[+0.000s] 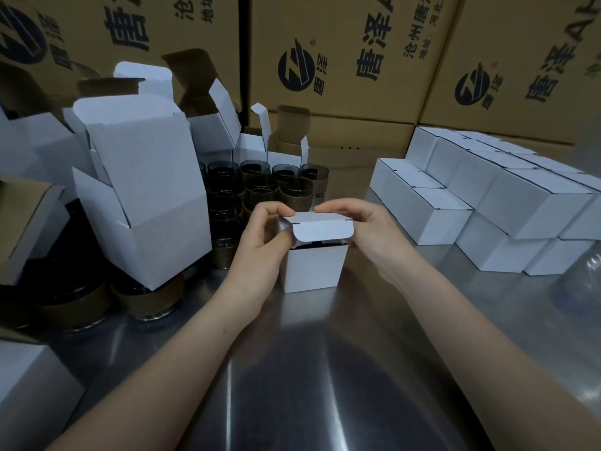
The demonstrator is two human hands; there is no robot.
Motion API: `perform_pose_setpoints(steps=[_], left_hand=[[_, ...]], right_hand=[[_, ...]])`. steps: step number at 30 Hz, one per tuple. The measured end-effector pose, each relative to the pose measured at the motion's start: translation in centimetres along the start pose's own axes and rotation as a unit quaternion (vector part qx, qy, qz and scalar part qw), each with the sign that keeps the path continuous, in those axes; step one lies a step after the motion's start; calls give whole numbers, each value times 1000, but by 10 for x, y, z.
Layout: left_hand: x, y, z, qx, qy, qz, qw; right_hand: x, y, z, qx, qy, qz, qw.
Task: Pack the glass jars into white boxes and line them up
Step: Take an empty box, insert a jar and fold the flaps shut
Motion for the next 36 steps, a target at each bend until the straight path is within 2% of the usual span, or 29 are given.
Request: perform_pose_setpoints(steps=[11,16,20,23,28,31,36], left_hand=[[1,-1,-3,-8,31,-15,999],[4,-3,-5,-21,63,-31,997],[7,1,-4,-38,88,-64,993],[8,-2,-5,-11,104,-89,991],[10,-8,-12,62,82,-6,995],[4,-5,-13,63,59,43,995],[2,-3,-11,77,31,69,994]], right_hand=[[0,2,-4,32,-45,-27,998],[-2,0,-3,68,-82,12,994],[-4,2,-6,118,-68,-23,990],[-4,5,-9,146,-48,-58,986],[0,2,-11,185,-20,-106,977],[1,2,-10,184,1,-125,975],[-1,2,-8,180,22,-89,979]])
Point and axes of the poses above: each hand's wrist, its own z-axis towards the middle knuckle, its own y-axis out of the back of the hand, x = y × z, the point moved 7 cm from there along z, towards the middle knuckle, and after that the axes turned 4 degrees about z, right-handed, at the moved point
